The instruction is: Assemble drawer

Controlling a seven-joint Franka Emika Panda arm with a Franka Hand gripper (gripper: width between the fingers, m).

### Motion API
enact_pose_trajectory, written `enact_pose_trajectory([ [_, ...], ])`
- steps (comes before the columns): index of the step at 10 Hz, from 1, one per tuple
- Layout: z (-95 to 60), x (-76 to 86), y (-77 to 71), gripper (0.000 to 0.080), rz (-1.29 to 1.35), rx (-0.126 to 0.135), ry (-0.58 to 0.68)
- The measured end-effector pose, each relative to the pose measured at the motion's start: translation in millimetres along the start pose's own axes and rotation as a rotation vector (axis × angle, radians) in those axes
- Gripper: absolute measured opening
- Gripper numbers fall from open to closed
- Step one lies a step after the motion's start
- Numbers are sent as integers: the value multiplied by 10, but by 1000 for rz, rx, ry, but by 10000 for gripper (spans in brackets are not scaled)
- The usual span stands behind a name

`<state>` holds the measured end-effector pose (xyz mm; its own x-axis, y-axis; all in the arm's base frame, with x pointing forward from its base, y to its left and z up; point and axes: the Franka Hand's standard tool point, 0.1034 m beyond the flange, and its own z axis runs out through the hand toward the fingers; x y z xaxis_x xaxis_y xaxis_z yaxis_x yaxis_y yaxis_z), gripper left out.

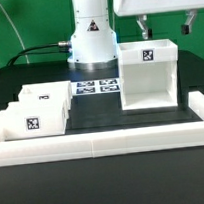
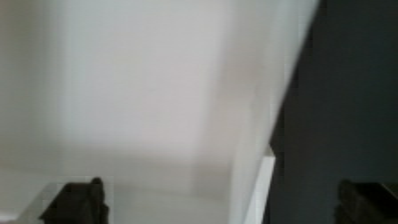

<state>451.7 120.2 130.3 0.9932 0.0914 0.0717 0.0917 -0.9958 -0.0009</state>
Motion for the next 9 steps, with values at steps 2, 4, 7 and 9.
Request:
enact_pose_trajectory([
  [2,-4,3,4,650,-3,-1,-2],
  [4,-3,3,4,650,-3,-1,-2],
  [7,113,-92,-37,650,65,32,20],
  [9,235,-182,-110,650,69,37,16],
])
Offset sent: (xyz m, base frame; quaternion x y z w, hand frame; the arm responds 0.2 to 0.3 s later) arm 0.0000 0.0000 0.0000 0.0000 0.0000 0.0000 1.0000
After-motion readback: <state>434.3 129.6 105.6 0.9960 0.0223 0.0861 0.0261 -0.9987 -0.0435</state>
